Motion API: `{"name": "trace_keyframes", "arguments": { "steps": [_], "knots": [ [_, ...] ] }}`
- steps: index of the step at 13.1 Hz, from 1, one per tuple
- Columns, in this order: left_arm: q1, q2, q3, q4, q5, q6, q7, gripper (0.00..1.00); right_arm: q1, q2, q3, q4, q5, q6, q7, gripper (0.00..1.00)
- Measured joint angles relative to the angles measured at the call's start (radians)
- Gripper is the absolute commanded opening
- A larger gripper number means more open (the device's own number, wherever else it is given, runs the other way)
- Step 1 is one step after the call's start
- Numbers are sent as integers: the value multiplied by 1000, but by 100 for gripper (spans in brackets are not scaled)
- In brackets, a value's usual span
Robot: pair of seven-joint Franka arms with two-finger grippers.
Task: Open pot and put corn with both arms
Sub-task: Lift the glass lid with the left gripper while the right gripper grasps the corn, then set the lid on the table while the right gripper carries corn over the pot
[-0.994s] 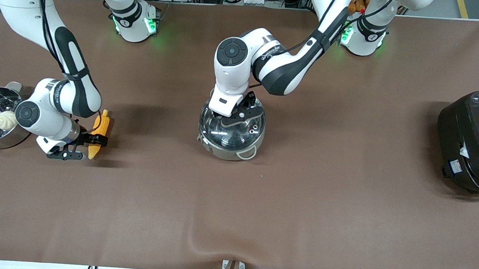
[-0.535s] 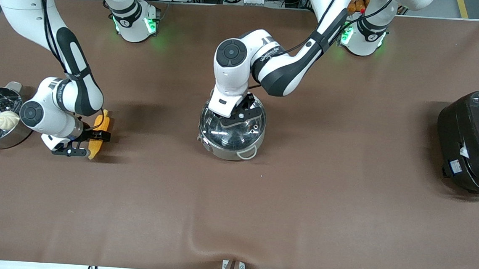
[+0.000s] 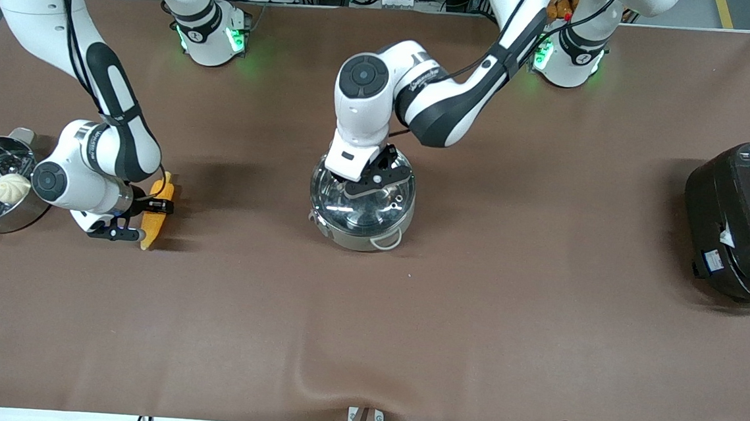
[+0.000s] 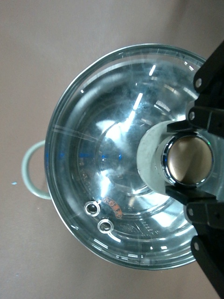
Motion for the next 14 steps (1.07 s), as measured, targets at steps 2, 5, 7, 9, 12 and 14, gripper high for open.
{"name": "trace_keyframes", "arguments": {
  "steps": [2,5,7,9,12,14],
  "knots": [
    [6,-59,2,5,0,-61,0,0,0,-8,2,6,1,-6,0,16],
    [43,-164,8,2,0,-166,1,0,0,-22,2,73,1,-146,0,17],
    [101,-228,9,-15,0,-227,46,0,0,-42,4,155,2,-279,3,18],
    [173,-283,11,-52,0,-276,144,0,1,-68,20,233,4,-370,22,18],
    [297,-361,12,-137,1,-334,338,0,31,-103,48,366,4,-534,133,18],
    [382,-419,12,-220,1,-343,469,0,81,-120,70,474,4,-638,256,18]
  ]
}}
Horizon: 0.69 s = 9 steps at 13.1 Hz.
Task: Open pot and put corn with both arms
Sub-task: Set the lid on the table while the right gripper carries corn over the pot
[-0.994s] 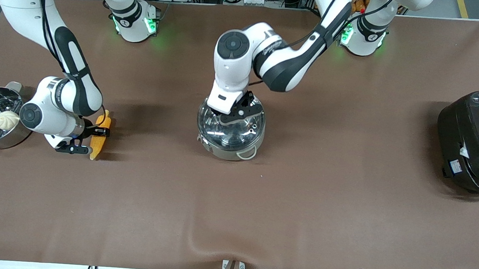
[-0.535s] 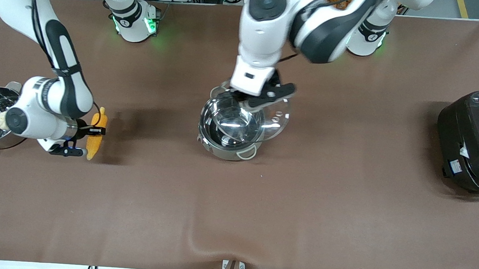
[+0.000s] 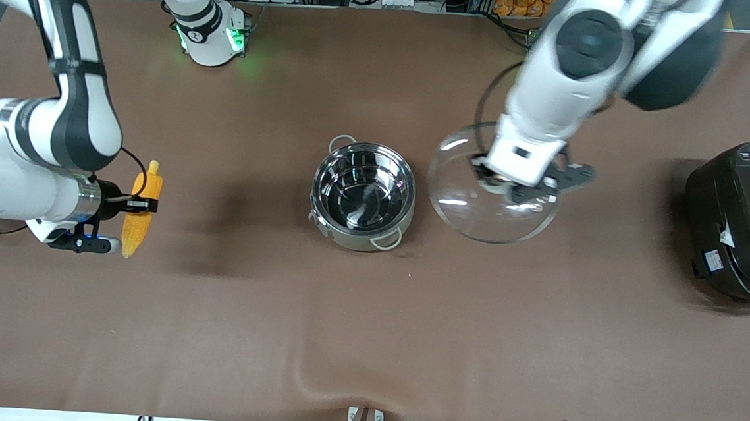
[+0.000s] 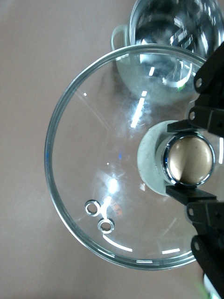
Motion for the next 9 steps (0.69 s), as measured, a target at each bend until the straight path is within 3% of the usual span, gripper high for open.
{"name": "trace_keyframes", "arguments": {
  "steps": [4,6,9],
  "knots": [
    [159,-98,1,-207,1,80,158,0,134,-8,82,158,3,-122,337,18],
    [223,-127,0,-324,1,168,232,0,182,-6,144,167,2,-112,474,19],
    [313,-147,0,-500,1,308,319,0,249,19,169,164,3,-30,570,21]
  ]
}}
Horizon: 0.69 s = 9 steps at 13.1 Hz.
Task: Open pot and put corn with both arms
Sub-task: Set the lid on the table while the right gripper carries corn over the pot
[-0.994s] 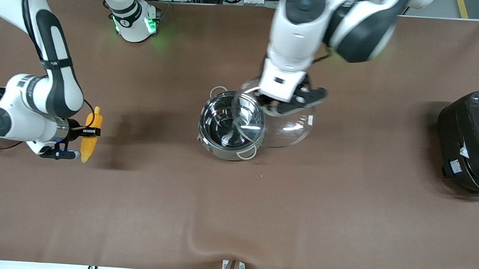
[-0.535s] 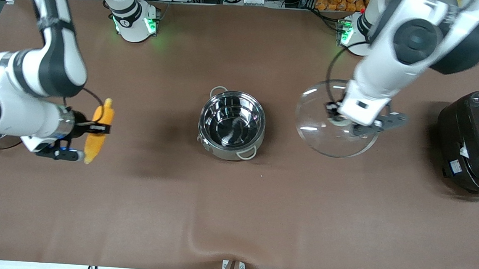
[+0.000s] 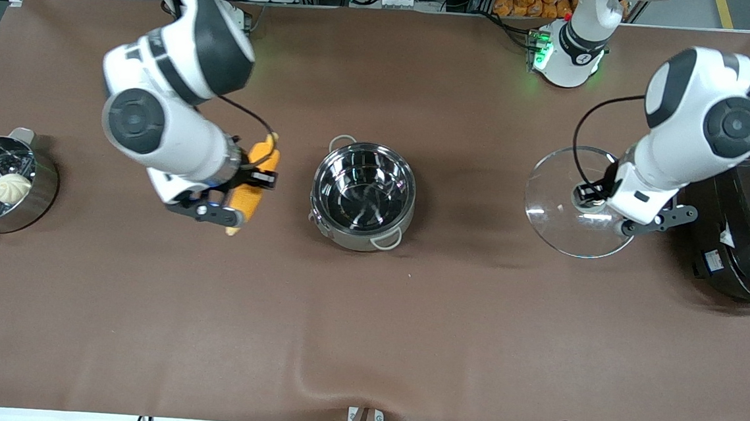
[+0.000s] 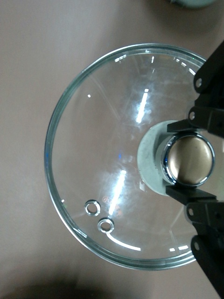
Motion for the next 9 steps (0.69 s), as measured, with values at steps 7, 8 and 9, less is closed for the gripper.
{"name": "trace_keyframes", "arguments": {
  "steps": [7,8,9],
  "knots": [
    [26,-22,-2,-384,0,448,3,0,228,138,1,-10,-4,236,200,21],
    [26,-19,-2,-418,0,504,3,0,249,160,-2,-10,-5,263,211,21],
    [28,-12,-2,-443,0,551,3,0,269,178,-13,-11,-5,282,215,22]
  ]
}}
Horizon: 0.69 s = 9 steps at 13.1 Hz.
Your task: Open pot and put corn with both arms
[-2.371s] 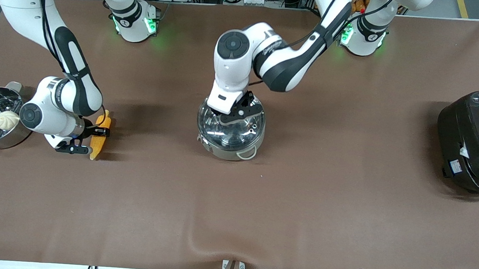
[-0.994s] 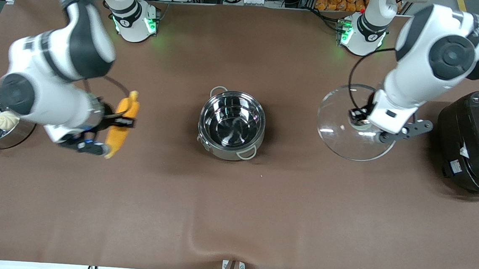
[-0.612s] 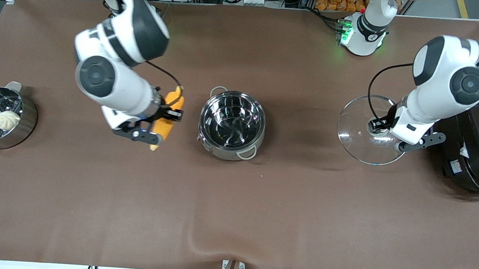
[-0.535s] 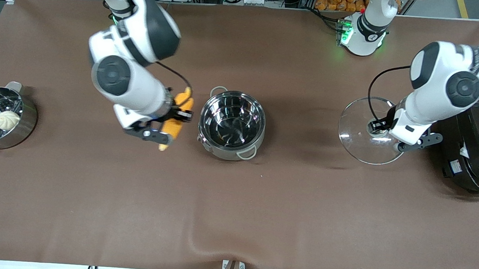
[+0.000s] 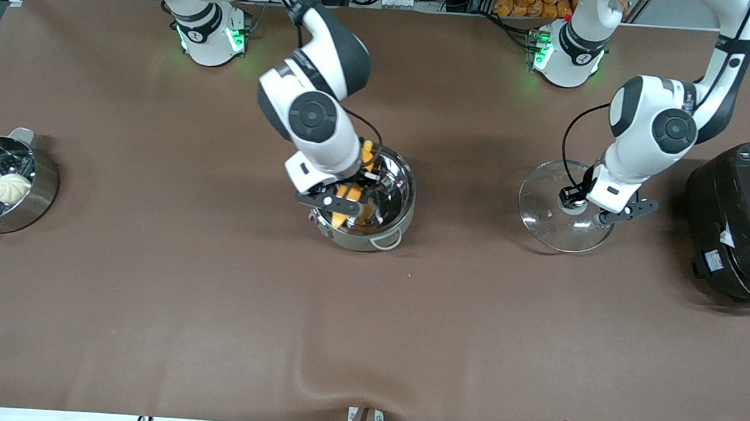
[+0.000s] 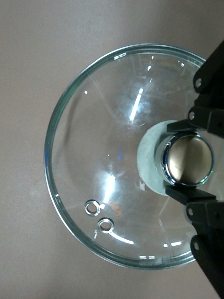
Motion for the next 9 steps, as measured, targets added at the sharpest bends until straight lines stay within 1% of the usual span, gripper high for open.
{"name": "trace_keyframes", "arguments": {
  "steps": [2,3,4,5,6,7,8,9],
  "knots": [
    [12,28,0,-31,0,88,2,0,25,21,-18,0,0,20,1,23],
    [21,51,0,-43,0,141,10,0,29,26,-20,0,0,25,1,26],
    [28,78,0,-52,0,189,17,0,30,30,-21,0,0,27,1,32],
    [32,106,0,-54,0,226,19,0,30,33,-23,0,0,29,1,44],
    [34,123,0,-54,0,249,19,15,30,35,-24,0,0,30,1,54],
    [34,121,0,-54,0,251,19,82,30,36,-26,0,0,31,1,77],
    [34,123,-1,-54,0,253,19,100,30,38,-27,0,0,32,1,93],
    [35,123,-1,-53,0,256,19,100,30,40,-27,0,0,36,1,100]
  ]
}}
